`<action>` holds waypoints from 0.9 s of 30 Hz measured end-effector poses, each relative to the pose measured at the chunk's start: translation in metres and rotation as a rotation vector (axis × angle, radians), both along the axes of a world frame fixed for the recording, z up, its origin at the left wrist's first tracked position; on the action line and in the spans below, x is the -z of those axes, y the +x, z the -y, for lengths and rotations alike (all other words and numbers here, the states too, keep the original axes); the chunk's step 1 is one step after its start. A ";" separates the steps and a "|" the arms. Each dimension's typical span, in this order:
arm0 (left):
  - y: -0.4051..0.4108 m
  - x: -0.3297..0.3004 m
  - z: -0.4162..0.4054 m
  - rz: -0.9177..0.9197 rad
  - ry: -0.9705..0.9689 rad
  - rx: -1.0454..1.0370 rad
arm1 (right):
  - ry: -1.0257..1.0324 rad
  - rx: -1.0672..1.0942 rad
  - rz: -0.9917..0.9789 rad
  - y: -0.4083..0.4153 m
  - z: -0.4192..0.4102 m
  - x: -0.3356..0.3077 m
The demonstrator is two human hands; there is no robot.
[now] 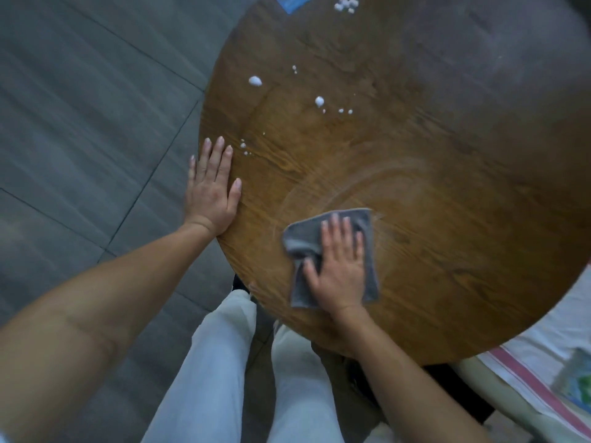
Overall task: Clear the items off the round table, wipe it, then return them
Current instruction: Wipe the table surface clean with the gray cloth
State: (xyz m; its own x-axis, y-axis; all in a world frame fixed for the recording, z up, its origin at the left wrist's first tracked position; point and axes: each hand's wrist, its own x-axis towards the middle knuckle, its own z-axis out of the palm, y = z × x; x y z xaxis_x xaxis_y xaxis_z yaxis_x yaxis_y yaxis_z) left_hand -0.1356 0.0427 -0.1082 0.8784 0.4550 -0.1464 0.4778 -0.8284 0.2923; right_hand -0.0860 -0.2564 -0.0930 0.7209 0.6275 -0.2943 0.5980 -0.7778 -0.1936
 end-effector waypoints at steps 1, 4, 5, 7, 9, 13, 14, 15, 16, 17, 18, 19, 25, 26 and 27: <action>0.000 -0.001 -0.001 -0.009 -0.004 -0.002 | -0.020 0.082 0.023 0.026 0.001 0.000; 0.000 0.001 -0.006 -0.004 -0.005 0.013 | -0.035 0.289 0.074 0.105 -0.011 -0.001; 0.003 0.002 -0.010 -0.001 -0.004 0.028 | -0.032 0.340 0.069 0.128 -0.024 -0.001; 0.018 0.004 -0.026 0.034 -0.012 0.064 | -0.013 0.418 0.067 0.169 -0.056 0.000; 0.042 0.001 -0.045 0.078 -0.007 0.084 | -0.002 0.463 0.086 0.205 -0.090 0.002; 0.089 -0.001 -0.076 0.147 -0.072 0.017 | 0.029 0.533 0.079 0.280 -0.151 0.002; 0.094 0.002 -0.080 0.154 -0.081 0.002 | 0.031 0.534 0.089 0.299 -0.164 0.003; 0.096 0.006 -0.082 0.165 -0.089 -0.005 | 0.032 0.530 0.100 0.317 -0.176 0.003; 0.097 0.009 -0.083 0.180 -0.095 -0.005 | 0.031 0.519 0.106 0.333 -0.187 0.003; 0.097 0.011 -0.083 0.191 -0.100 -0.008 | 0.026 0.500 0.118 0.348 -0.200 0.005; 0.097 0.012 -0.084 0.201 -0.109 -0.015 | 0.017 0.482 0.130 0.359 -0.213 0.008; 0.097 0.012 -0.084 0.211 -0.118 -0.021 | 0.008 0.471 0.134 0.369 -0.225 0.010; 0.097 0.012 -0.081 0.224 -0.183 -0.006 | 0.030 0.286 0.147 0.366 -0.259 0.014; 0.096 0.012 -0.084 0.221 -0.183 -0.008 | 0.057 0.191 0.151 0.349 -0.264 0.016; 0.096 0.011 -0.083 0.225 -0.198 -0.027 | 0.073 0.094 0.161 0.326 -0.260 0.014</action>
